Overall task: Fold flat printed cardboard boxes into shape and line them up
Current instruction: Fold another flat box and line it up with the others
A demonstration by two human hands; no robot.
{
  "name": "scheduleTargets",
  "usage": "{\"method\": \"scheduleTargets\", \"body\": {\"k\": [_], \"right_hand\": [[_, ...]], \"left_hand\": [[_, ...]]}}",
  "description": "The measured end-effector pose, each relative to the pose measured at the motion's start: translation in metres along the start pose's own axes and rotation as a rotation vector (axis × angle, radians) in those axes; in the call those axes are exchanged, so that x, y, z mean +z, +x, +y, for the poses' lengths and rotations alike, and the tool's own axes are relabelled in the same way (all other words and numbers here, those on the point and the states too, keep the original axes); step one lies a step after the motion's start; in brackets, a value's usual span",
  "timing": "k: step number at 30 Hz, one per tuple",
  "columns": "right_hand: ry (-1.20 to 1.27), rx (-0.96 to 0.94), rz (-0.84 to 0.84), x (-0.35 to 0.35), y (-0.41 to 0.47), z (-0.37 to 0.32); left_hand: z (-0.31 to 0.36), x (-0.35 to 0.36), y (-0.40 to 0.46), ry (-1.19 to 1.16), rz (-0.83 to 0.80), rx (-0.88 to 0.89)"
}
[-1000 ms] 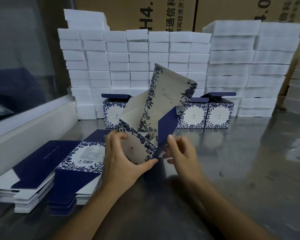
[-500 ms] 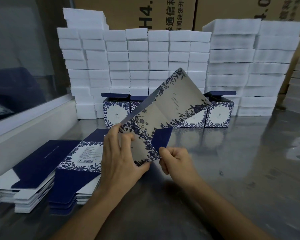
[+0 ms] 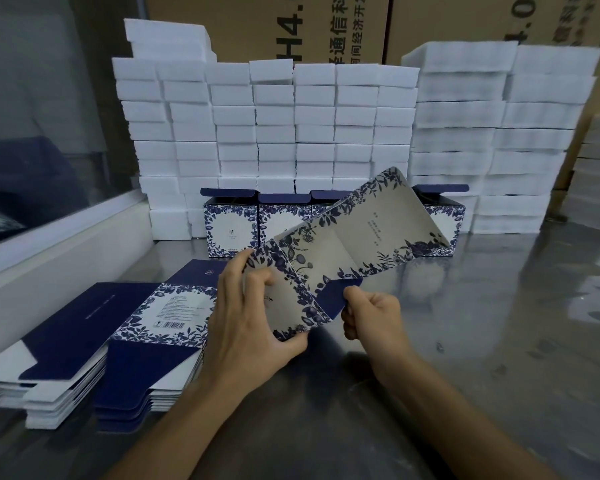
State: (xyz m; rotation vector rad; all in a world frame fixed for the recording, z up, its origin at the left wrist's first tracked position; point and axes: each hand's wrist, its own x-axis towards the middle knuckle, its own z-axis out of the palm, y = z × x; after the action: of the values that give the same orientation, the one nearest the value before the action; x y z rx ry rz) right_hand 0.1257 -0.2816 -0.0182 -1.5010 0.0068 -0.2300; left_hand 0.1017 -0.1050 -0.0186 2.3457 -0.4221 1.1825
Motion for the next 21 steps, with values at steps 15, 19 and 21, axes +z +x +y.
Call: {"method": "scheduleTargets", "body": {"k": [15,19,21], "right_hand": [[0.059,0.078,0.152,-0.011,0.006,-0.006],[0.075,0.030,0.155,-0.011,0.005,-0.007],[0.068,0.043,0.106,-0.008,0.004,-0.007]], "left_hand": [[-0.001,-0.001,-0.001,-0.048,-0.046,0.016],[-0.003,-0.002,-0.002,-0.094,-0.035,0.002],[-0.002,-0.002,-0.002,-0.141,-0.049,-0.011]]}}
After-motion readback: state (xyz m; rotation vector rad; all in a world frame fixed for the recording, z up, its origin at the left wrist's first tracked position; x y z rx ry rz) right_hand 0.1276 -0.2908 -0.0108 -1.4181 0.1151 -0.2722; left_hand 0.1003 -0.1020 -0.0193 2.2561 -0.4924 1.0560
